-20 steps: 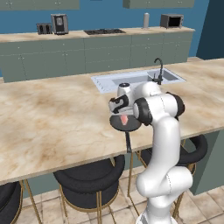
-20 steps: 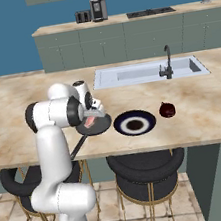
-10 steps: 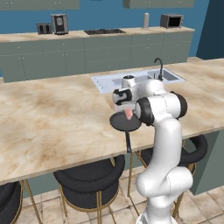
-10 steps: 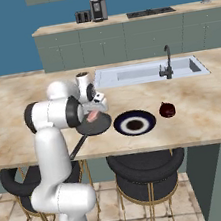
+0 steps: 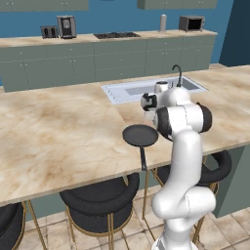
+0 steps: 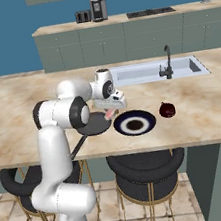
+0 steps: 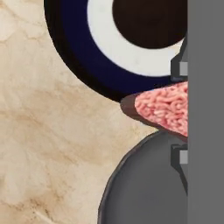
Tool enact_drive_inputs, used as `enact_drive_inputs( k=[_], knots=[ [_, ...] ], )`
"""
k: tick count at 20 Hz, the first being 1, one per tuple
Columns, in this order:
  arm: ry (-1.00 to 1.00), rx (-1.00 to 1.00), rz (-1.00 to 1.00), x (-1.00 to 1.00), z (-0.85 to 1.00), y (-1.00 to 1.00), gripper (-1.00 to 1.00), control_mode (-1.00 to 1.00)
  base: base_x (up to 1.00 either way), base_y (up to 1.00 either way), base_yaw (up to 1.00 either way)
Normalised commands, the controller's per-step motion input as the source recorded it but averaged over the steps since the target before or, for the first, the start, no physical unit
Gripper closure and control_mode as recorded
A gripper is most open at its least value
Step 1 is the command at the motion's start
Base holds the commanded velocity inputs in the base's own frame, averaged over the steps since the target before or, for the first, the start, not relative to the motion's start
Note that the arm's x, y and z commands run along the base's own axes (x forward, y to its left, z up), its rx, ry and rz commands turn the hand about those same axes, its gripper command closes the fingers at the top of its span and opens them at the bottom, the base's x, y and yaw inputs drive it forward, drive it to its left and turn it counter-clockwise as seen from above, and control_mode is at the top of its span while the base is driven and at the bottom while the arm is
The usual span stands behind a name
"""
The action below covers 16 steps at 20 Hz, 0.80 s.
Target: Pick up the pan with the steak in it and place it on the dining table. Then place the steak on the plate.
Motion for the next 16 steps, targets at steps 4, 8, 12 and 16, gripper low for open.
enact_drive_inputs(
  k=[4, 8, 12, 16],
  knots=[
    [0.03, 0.10, 0.00, 0.00, 0.00, -1.00, 1.00, -1.00, 0.00, 0.00, 0.00],
    [0.00, 0.16, 0.00, 0.00, 0.00, -0.95, 1.00, -1.00, 0.00, 0.00, 0.00],
    [0.00, 0.08, 0.00, 0.00, 0.00, -0.35, 1.00, -1.00, 0.00, 0.00, 0.00],
    [0.00, 0.00, 0.00, -0.02, -0.16, -0.03, 1.00, -1.00, 0.00, 0.00, 0.00]
  ],
)
